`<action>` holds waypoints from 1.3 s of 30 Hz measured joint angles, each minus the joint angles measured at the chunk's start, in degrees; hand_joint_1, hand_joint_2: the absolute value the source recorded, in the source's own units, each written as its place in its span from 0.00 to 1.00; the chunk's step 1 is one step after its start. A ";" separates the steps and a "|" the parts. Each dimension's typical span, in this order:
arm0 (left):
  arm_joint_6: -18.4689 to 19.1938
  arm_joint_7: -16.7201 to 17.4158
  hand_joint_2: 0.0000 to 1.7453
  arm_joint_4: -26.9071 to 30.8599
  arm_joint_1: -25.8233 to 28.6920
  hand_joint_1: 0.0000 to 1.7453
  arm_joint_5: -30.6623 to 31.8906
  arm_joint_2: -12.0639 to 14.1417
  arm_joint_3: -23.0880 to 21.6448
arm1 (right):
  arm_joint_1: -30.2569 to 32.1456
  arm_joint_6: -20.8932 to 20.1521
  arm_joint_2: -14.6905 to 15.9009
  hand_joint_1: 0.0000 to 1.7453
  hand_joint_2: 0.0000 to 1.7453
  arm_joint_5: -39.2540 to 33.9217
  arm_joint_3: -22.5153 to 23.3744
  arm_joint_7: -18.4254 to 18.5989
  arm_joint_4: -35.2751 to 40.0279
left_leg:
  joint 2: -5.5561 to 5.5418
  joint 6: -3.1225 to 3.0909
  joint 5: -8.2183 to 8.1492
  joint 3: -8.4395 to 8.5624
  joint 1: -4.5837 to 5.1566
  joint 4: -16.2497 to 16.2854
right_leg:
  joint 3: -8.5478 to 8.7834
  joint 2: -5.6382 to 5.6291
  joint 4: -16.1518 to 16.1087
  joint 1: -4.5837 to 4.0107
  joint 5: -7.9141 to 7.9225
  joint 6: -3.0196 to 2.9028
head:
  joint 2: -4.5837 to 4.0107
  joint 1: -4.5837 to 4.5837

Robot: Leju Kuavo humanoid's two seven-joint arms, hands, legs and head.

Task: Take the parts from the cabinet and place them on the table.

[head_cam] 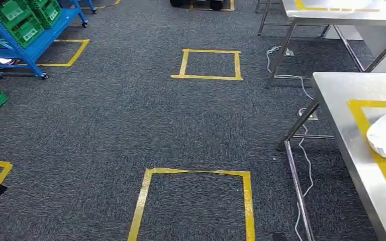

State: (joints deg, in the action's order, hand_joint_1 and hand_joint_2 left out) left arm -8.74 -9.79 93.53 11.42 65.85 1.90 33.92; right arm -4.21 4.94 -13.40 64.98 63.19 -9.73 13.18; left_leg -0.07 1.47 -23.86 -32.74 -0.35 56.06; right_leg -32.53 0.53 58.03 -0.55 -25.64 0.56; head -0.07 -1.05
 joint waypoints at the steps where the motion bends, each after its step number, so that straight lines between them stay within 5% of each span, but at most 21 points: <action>1: 0.00 0.00 0.00 0.00 0.00 0.00 -0.04 -0.04 0.00 | 0.00 0.00 0.00 0.00 0.00 0.00 0.00 0.00 0.00 | 0.00 0.00 0.00 0.00 0.00 0.00 | 0.00 0.00 0.00 0.00 0.00 0.00 | 0.00 0.00; 14: -0.42 -0.02 0.00 0.00 -0.01 0.00 -0.55 -0.63 0.72 | -0.01 0.07 0.00 0.00 0.00 -0.02 0.00 0.00 0.00 | 0.00 -0.47 -0.28 -0.05 0.43 0.15 | 0.03 0.00 -0.08 0.48 -0.03 0.52 | 0.00 0.02; 17: -0.42 -0.09 0.00 0.00 -0.01 0.00 -0.52 -0.72 1.18 | -0.02 0.07 -0.02 0.00 0.00 0.00 0.00 0.02 0.00 | 0.00 -1.00 -0.28 -0.09 0.72 0.04 | 0.20 0.03 -0.45 0.75 0.11 0.96 | 0.00 0.02; 19: -0.42 -0.09 0.00 0.00 -0.05 0.00 -0.52 -0.81 1.31 | 0.01 0.09 -0.02 0.00 0.00 0.02 0.00 0.09 0.00 | -0.12 -2.09 -0.89 0.14 0.42 -0.47 | 0.40 0.06 0.42 0.75 0.40 1.64 | 0.00 -0.04; 21: -0.44 -0.09 0.00 0.02 0.01 0.00 -0.48 -0.90 1.42 | -0.08 0.11 0.00 0.00 0.00 0.04 0.00 0.04 0.00 | -0.11 -2.39 -0.75 1.07 0.06 -0.67 | -1.37 -0.30 3.70 0.67 -1.83 1.77 | 0.00 -0.28; 24: -0.44 -0.09 0.00 0.00 0.00 0.00 -0.46 -1.11 1.42 | -0.02 0.11 0.00 0.00 0.00 0.04 0.00 0.09 0.00 | -0.28 -2.37 -1.08 1.35 0.05 -0.64 | -8.48 -0.39 16.50 0.83 -7.32 1.88 | 0.00 -0.61; 25: -0.42 -0.09 0.00 0.00 0.06 0.00 -0.46 -1.20 1.44 | 0.10 0.11 0.00 0.00 0.00 0.04 0.00 0.09 0.00 | -0.39 -2.19 -1.26 1.54 -0.02 -0.63 | -9.89 -0.39 18.28 0.91 -7.56 1.95 | 0.00 -0.61; 27: -0.42 -0.09 0.00 -0.02 0.06 0.00 -0.46 -1.33 1.46 | 0.31 0.13 0.00 0.00 0.00 0.04 0.02 0.09 0.00 | -0.71 -1.59 -1.85 2.35 -0.34 -0.58 | -8.33 -0.38 13.68 1.15 -3.78 2.20 | 0.00 -0.63; 29: -0.42 -0.09 0.00 -0.02 0.05 0.00 -0.46 -1.44 1.46 | 0.29 0.13 0.00 0.00 0.00 0.04 0.02 0.09 0.00 | -0.87 -0.72 -2.73 3.63 -0.82 -0.53 | -3.44 -0.44 3.28 1.63 2.32 2.83 | 0.00 -0.66; 30: -0.42 -0.09 0.00 0.00 0.03 0.00 -0.46 -1.42 1.53 | 0.23 0.09 -0.04 0.00 0.00 0.07 0.02 0.09 -0.07 | -0.93 -0.18 -3.09 3.77 -0.71 -0.53 | -2.83 -1.24 1.74 1.56 1.09 3.33 | 0.00 -0.90; 31: -0.44 -0.09 0.00 0.00 -0.10 0.00 -0.48 -1.42 1.53 | 0.07 0.09 -0.04 0.00 0.00 0.09 0.00 0.07 -0.07 | -0.96 0.21 -3.16 3.54 -0.62 -0.33 | -2.93 -1.24 0.96 1.39 -0.40 1.80 | 0.00 -1.14; 35: -0.42 -0.09 0.00 -0.02 -0.14 0.00 -0.48 -1.42 1.55 | 0.41 0.15 -0.02 0.00 0.00 0.09 0.07 0.07 0.00 | -0.76 1.21 -2.64 2.97 -0.90 0.97 | -1.53 -1.22 1.05 1.26 0.20 -0.01 | 0.02 -0.68; 37: -0.42 -0.09 0.00 -0.02 -0.33 0.00 -0.50 -1.42 1.55 | 0.30 0.15 -0.02 0.00 0.00 0.09 0.09 0.00 0.00 | -0.46 1.29 -3.02 -1.22 -0.76 8.23 | -0.44 -1.14 0.76 1.09 -0.42 -0.91 | 0.02 -0.44; 39: -0.42 -0.09 0.00 -0.07 -0.22 0.00 -0.50 -1.44 1.58 | 0.27 0.15 -0.02 0.00 0.00 0.09 0.09 0.00 0.00 | -0.46 1.39 -7.15 -6.77 -0.66 16.12 | 0.58 -1.12 0.72 0.79 -1.42 -1.32 | 0.02 -0.31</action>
State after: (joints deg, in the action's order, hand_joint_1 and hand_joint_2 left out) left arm -9.16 -9.88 93.46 11.21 65.35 0.46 35.50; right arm -3.95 5.09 -13.42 65.07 63.28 -9.73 13.18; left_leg -0.53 2.86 -31.01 -39.50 -1.01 72.18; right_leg -31.95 -0.59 58.75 0.24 -27.06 -0.77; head -0.04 -1.36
